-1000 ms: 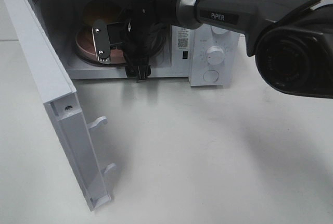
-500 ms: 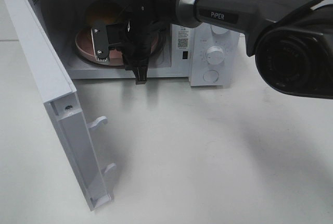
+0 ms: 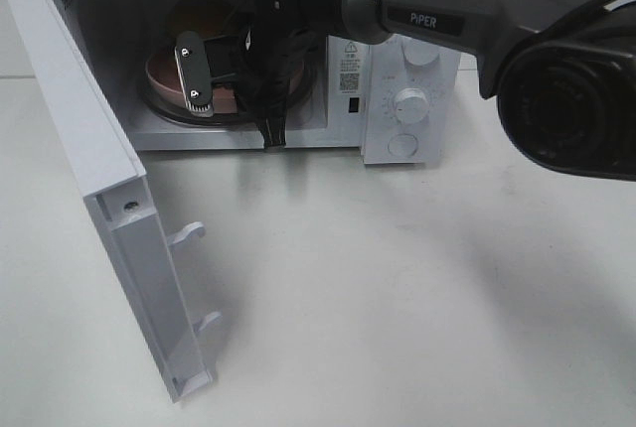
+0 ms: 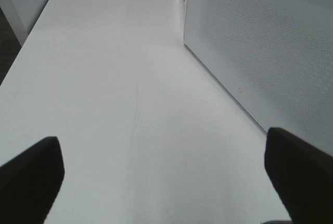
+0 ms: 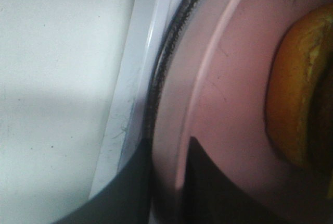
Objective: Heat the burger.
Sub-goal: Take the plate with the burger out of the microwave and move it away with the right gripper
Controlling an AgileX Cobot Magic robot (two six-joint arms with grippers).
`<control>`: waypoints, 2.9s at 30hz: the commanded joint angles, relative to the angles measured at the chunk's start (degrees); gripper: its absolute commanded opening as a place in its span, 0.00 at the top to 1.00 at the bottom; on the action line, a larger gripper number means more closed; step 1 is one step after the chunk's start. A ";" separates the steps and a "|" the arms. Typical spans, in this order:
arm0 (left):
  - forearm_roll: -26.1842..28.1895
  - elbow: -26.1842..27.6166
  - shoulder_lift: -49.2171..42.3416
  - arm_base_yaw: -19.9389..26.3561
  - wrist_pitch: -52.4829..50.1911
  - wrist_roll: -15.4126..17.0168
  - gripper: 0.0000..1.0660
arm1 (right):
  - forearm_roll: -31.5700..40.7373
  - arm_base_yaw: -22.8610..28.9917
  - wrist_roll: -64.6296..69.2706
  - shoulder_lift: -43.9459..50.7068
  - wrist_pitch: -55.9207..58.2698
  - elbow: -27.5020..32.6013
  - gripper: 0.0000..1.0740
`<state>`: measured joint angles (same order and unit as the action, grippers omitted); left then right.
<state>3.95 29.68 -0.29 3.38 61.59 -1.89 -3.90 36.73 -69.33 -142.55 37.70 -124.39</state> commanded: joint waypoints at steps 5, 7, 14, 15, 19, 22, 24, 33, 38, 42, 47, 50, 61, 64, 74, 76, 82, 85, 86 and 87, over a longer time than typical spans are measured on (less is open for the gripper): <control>-0.17 -0.06 -0.46 0.00 -0.23 0.06 0.06 | 1.72 0.69 -2.81 3.04 2.23 5.21 1.00; -0.17 -0.06 -0.46 0.00 -0.23 0.06 0.06 | 1.66 0.86 -3.27 3.44 2.12 5.96 1.00; -0.17 -0.06 -0.46 0.00 -0.23 0.06 0.06 | -1.26 2.18 -5.10 5.84 -0.34 10.43 1.00; -0.17 -0.06 -0.46 0.00 -0.23 0.06 0.06 | -1.26 2.18 -5.10 5.84 -0.34 10.43 1.00; -0.17 -0.06 -0.46 0.00 -0.23 0.06 0.06 | -1.09 2.69 -5.10 7.28 -2.52 13.41 1.00; -0.17 -0.06 -0.46 0.00 -0.23 0.06 0.06 | -1.20 2.69 -5.10 7.73 -2.98 13.98 1.00; -0.17 -0.06 -0.46 0.00 -0.23 0.06 0.06 | -1.20 2.81 -5.16 9.85 -6.36 17.36 1.00; -0.17 -0.06 -0.46 0.00 -0.23 0.06 0.06 | -3.15 2.81 -7.05 14.61 -12.32 26.01 1.00; -0.17 -0.06 -0.46 0.00 -0.23 0.06 0.06 | -3.09 2.81 -10.31 17.82 -18.16 31.74 1.00; -0.17 -0.06 -0.46 0.00 -0.23 0.06 0.06 | -2.92 2.81 -10.71 20.17 -21.37 36.33 1.00; -0.17 -0.06 -0.46 0.00 -0.23 0.06 0.06 | -2.64 2.81 -11.57 22.52 -24.47 40.79 1.00; -0.17 -0.06 -0.46 0.00 -0.23 0.06 0.06 | -2.58 2.81 -11.57 23.49 -25.84 42.80 1.00; -0.17 -0.06 -0.46 0.00 -0.23 0.06 0.06 | -2.46 2.81 -11.57 29.97 -31.91 53.06 1.00; -0.17 -0.06 -0.46 0.00 -0.23 0.06 0.06 | -2.46 2.81 -11.57 31.40 -32.83 55.29 1.00; -0.17 -0.06 -0.46 0.00 -0.23 0.06 0.06 | -2.52 2.81 -11.57 37.07 -36.67 63.71 1.00; -0.17 -0.06 -0.46 0.00 -0.23 0.06 0.06 | -2.58 2.81 -11.57 38.16 -36.73 65.03 1.00; -0.17 -0.06 -0.46 0.00 -0.23 0.06 0.06 | -2.58 2.81 -11.57 42.46 -37.70 70.13 1.00; -0.17 -0.06 -0.46 0.00 -0.23 0.06 0.06 | -2.58 2.81 -11.52 44.52 -37.70 72.65 1.00; -0.17 -0.06 -0.46 0.00 -0.23 0.06 0.06 | -2.58 2.81 -11.52 44.52 -37.70 72.65 1.00; -0.17 -0.06 -0.46 0.00 -0.23 0.06 0.06 | -2.69 2.81 -11.52 45.84 -37.99 74.20 1.00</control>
<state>3.95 29.68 -0.29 3.38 61.59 -1.89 -6.30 39.48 -80.96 -98.26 4.47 -49.96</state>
